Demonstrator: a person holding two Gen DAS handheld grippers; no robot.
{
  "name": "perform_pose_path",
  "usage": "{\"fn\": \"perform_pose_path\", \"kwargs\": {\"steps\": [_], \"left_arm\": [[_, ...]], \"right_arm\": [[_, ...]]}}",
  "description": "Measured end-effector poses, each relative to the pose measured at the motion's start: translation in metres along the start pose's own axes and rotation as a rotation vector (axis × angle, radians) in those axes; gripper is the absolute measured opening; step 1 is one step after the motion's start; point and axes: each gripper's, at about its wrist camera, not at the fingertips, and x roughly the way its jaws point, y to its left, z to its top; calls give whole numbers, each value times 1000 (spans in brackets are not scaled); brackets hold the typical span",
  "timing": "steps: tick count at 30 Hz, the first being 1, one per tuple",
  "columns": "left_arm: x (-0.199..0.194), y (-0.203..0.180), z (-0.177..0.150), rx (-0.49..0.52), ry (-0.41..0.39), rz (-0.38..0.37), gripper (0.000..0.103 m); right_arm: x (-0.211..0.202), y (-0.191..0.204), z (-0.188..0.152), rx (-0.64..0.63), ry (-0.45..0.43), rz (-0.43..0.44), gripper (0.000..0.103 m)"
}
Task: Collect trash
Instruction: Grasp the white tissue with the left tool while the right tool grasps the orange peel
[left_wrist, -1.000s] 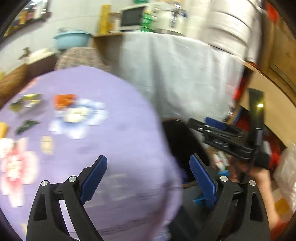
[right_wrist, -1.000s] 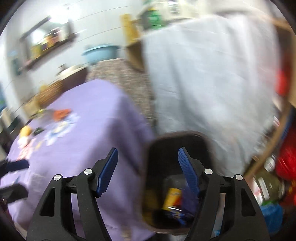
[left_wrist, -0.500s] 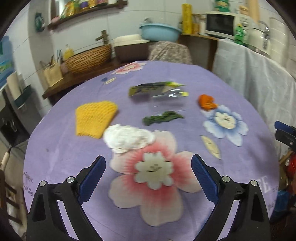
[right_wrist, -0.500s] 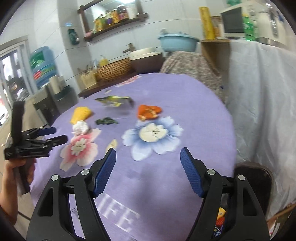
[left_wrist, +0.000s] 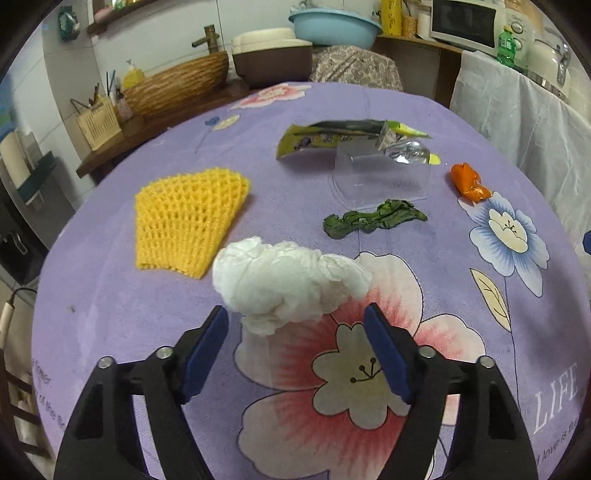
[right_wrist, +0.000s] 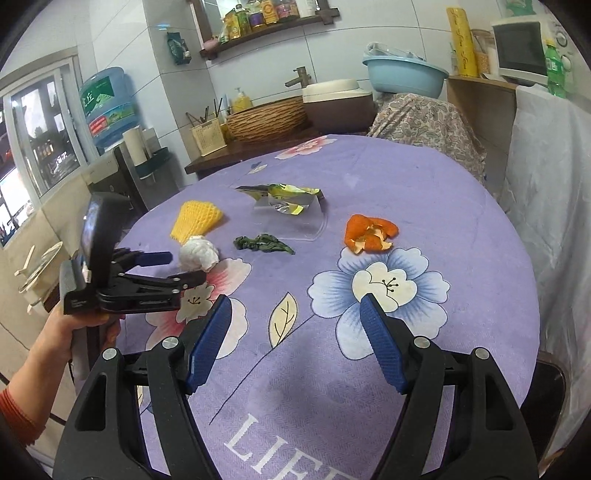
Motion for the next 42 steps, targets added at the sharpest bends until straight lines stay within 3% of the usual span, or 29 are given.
{"fn": "perform_pose_path", "kwargs": {"steps": [3,6,9,11,16,29,33,35,42], "left_arm": [[8,4,-1,-22,14,-18,68],[6,9,0,-38,3,-14,57],[5,13,1,-52,-2,-15,42],[4,16,2,-64,-3,-14,27],[4,29,2,-110,-5,-47,18],[3,41,0,-152,-13,-95,16],[1,43,-2,-153,-21,-96,16],[1,44,-3,-153,-22,-99,16],[-2,41,-5,-141,-29,-98,16]], "right_arm": [[1,-2,1,4,6,-2,72],[5,-1,3,-8,13,-9,72],[12,0,6,-18,21,-14,72],[17,1,10,-21,22,-13,72],[31,7,18,-54,34,-17,72],[105,5,53,-101,155,-60,72],[130,-10,59,-97,186,-215,72],[140,-22,62,-45,210,-228,71],[149,-42,69,15,223,-292,36]]}}
